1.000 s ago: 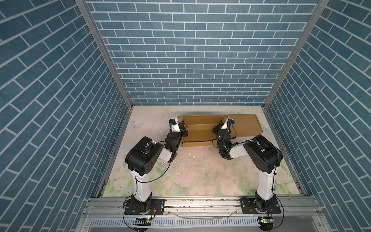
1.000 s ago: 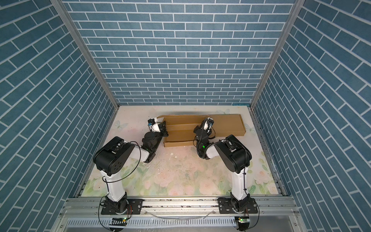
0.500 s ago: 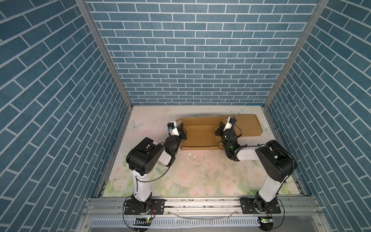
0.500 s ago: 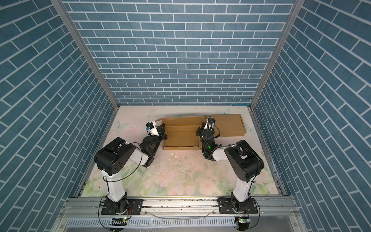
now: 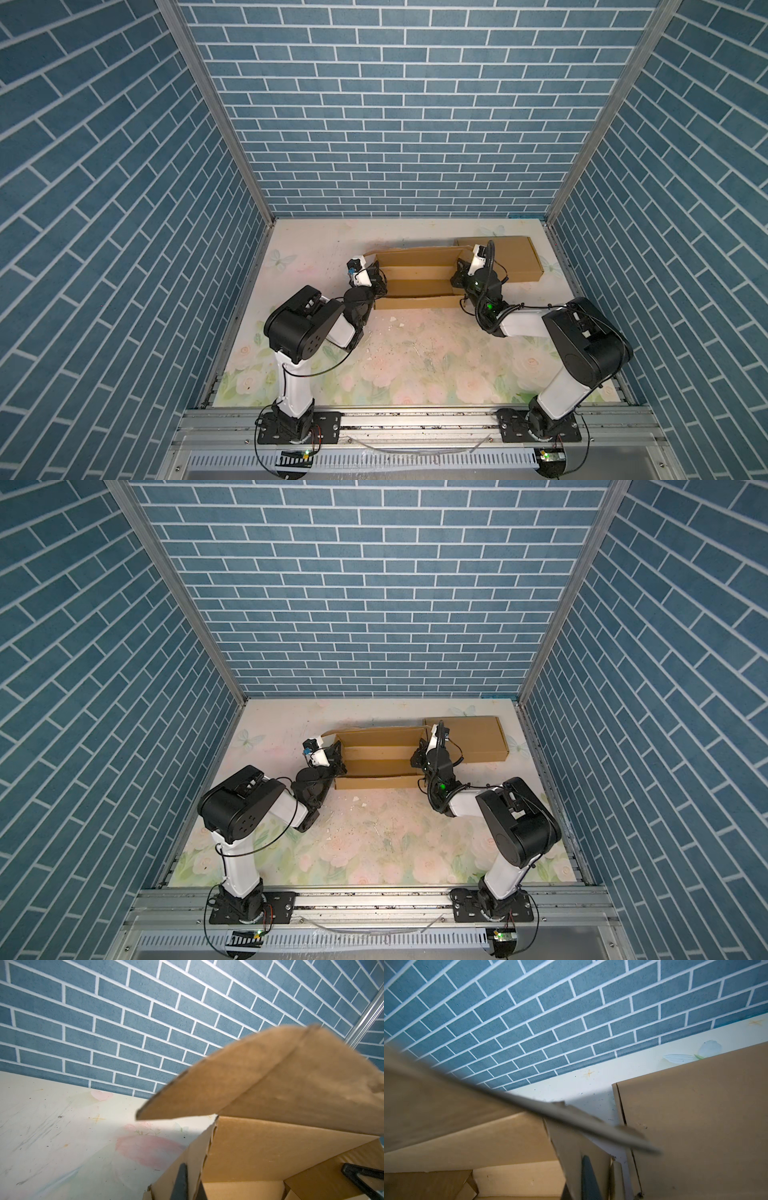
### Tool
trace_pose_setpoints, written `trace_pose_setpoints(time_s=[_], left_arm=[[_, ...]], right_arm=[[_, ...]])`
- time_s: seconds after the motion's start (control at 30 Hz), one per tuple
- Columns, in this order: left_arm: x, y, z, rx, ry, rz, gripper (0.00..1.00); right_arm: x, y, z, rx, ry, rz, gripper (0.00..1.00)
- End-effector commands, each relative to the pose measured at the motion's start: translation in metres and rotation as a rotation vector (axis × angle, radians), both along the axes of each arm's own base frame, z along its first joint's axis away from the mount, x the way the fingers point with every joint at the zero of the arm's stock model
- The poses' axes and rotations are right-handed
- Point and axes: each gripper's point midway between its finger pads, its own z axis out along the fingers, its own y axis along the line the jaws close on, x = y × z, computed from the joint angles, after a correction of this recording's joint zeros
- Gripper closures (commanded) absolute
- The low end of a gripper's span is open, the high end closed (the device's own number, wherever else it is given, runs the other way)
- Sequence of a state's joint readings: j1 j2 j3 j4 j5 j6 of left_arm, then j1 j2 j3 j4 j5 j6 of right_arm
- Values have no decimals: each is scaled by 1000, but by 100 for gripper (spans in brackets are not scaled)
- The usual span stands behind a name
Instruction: Fold the paper box
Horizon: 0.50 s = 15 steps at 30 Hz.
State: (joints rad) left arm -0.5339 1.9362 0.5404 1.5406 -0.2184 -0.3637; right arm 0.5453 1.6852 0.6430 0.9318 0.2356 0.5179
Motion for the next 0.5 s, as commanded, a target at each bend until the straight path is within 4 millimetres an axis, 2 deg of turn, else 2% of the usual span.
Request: trace_pose_setpoints(time_s=[0.0, 0.07, 0.23, 0.4, 0.47], left_arm=[[-18, -18, -61, 113, 177, -84, 100], [-19, -13, -57, 141, 162, -65, 100], [-23, -13, -54, 186, 142, -80, 100], [-24, -10, -61, 219, 152, -71, 100], [-25, -9, -61, 235, 148, -72, 100]], right_arm=[[-19, 21, -35, 31, 120, 92, 100], [-20, 17, -32, 38, 124, 98, 96], [-29, 8, -11, 66, 158, 256, 71], [-54, 2, 17, 11, 181, 451, 48], [-66, -4, 29, -53, 189, 488, 44]])
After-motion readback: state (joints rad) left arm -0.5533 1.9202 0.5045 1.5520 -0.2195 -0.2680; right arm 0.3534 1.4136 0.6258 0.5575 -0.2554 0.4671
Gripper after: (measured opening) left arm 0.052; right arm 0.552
